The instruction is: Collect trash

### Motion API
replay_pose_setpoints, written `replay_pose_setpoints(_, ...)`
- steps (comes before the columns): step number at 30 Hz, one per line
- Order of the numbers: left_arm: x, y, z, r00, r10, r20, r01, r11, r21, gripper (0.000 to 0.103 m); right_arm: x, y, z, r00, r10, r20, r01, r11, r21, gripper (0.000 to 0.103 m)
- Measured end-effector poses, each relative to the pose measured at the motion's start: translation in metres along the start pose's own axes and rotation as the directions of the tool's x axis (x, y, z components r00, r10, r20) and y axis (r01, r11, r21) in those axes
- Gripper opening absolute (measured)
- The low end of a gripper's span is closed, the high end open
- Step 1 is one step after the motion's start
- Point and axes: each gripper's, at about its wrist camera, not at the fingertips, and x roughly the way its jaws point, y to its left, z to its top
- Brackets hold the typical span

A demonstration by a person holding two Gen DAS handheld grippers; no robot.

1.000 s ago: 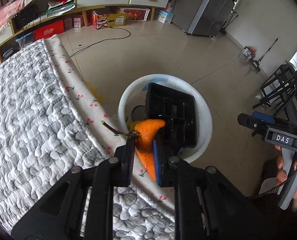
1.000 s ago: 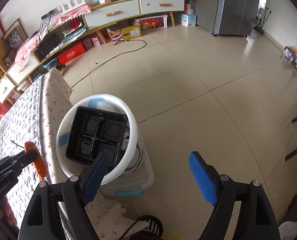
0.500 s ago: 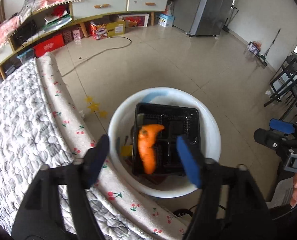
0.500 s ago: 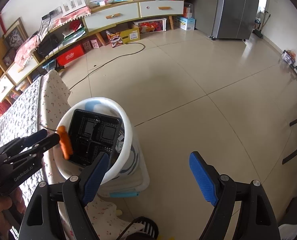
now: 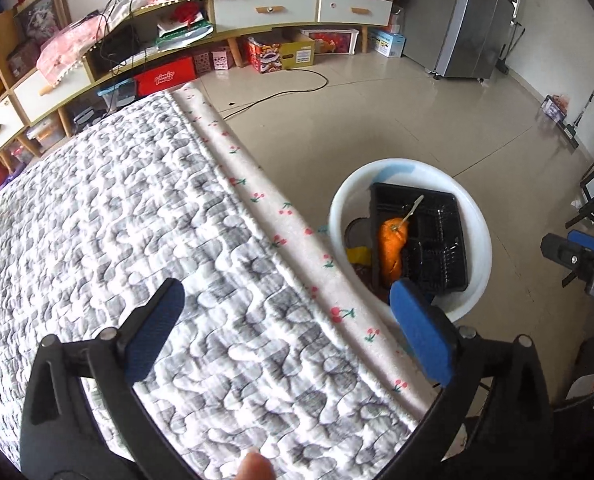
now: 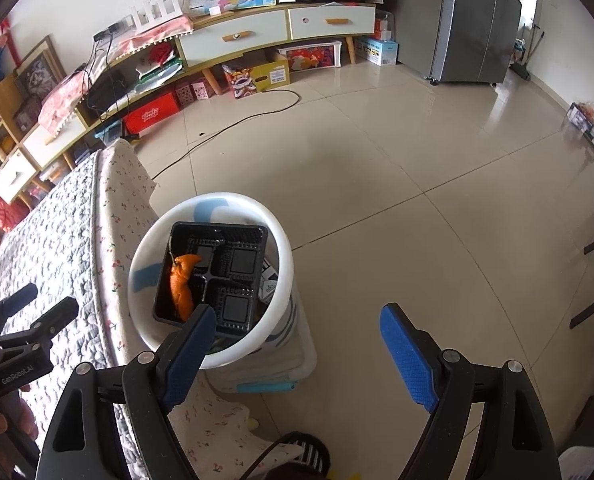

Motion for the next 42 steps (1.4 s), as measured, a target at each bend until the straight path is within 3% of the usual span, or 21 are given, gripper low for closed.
replay_pose_setpoints(5,-0.026,0.026,-0.024,0.999,0.041,0.020,-0.040,0.999,-0.023,0.102,-0.008,0.019,-0.007,0.999,0.033,0.007,-0.033,0.999,-0.002,0.086)
replay_pose_setpoints(10,-0.052,0.052,-0.053,0.996,0.081,0.026,-0.079,0.995,-0.056,0.102,-0.023,0.055,-0.022,0.998,0.055,0.033,-0.052,0.995,-0.083,0.087)
replay_pose_setpoints(13,-0.068,0.068,-0.071,0.993,0.112,0.030,-0.109,0.990,-0.090,0.102,-0.032,0.075,-0.035,0.997,0.048,0.058,-0.040,0.991,-0.130,0.103)
replay_pose_setpoints(27,-0.136,0.117,-0.131,0.967,0.228,0.115,-0.198,0.954,-0.226,0.102,-0.075,0.154,-0.099,0.981,0.097,0.169,-0.043,0.954,-0.296,0.103)
replay_pose_setpoints(33,-0.150,0.137,-0.158,0.959,0.253,0.126,-0.204,0.929,-0.309,0.102,-0.080,0.179,-0.136,0.970,0.095,0.223,-0.009,0.934,-0.357,0.103)
replay_pose_setpoints(42,-0.164,0.151,-0.178,0.939,0.305,0.158,-0.228,0.898,-0.377,0.102,-0.087,0.197,-0.147,0.944,0.093,0.317,0.031,0.930,-0.366,0.103)
